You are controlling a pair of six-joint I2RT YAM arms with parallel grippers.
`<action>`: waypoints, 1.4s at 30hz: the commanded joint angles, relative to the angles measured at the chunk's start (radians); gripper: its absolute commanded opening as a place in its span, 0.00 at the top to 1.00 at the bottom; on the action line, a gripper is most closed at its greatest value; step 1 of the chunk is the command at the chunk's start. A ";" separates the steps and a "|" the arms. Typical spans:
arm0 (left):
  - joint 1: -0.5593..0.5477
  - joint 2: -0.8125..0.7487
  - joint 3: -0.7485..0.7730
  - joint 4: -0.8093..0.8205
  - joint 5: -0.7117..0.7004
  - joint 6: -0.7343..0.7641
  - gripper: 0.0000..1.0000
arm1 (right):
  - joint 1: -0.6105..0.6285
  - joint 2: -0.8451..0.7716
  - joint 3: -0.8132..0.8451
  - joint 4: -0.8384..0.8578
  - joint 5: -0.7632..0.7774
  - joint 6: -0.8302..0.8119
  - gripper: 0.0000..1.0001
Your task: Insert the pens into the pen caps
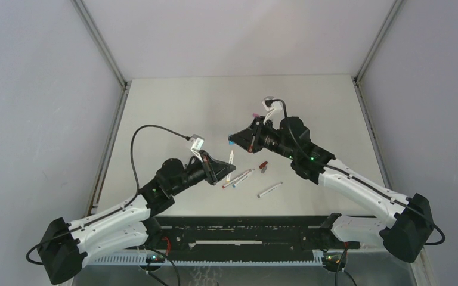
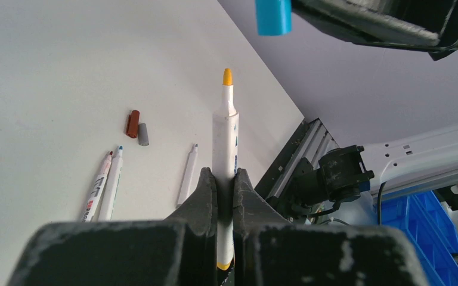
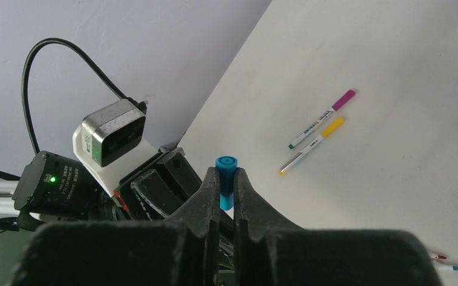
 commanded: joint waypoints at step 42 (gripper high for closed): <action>-0.004 -0.073 0.066 0.024 -0.046 0.021 1.00 | 0.015 0.034 -0.002 0.008 -0.001 -0.017 1.00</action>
